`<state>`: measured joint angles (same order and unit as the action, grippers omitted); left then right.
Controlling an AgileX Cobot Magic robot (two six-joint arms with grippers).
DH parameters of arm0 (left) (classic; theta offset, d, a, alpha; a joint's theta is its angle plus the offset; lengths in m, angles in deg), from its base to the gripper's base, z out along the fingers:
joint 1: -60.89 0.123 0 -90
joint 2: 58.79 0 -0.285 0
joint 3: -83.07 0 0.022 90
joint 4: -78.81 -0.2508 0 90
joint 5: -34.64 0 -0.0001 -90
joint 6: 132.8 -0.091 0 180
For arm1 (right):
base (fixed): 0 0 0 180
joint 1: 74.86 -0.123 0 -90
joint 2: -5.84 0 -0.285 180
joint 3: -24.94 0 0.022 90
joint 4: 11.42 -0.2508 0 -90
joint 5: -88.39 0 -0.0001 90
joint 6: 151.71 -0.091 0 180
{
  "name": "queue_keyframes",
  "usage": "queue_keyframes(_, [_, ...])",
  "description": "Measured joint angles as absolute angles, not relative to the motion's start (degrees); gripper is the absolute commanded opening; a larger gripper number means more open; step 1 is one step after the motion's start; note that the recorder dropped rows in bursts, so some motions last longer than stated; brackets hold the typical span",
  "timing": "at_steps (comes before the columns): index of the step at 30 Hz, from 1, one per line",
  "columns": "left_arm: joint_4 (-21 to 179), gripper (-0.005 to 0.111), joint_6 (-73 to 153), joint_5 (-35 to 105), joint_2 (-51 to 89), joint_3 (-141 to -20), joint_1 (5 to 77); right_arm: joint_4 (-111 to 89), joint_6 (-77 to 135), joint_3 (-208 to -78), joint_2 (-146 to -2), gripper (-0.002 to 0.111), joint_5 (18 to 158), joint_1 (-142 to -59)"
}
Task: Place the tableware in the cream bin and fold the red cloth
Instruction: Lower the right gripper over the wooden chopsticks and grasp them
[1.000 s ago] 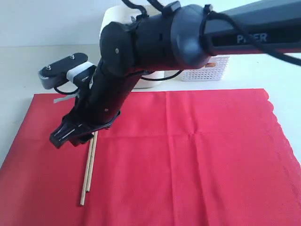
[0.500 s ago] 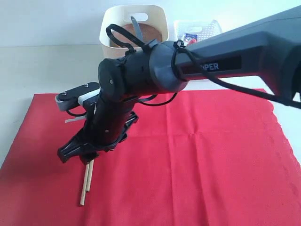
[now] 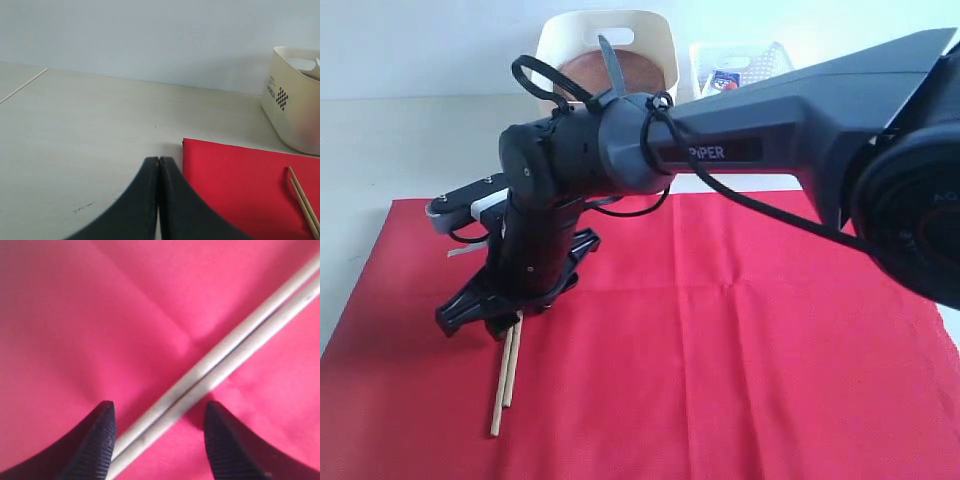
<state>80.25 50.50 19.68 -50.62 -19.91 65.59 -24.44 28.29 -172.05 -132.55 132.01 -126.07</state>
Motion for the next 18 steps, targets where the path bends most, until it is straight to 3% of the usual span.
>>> queue_keyframes(18, [80.2, 0.003, 50.5, 19.7, -50.6, -19.9, 65.6, -31.5, 25.9, -172.0, -132.8, 0.053, 131.7, -126.1])
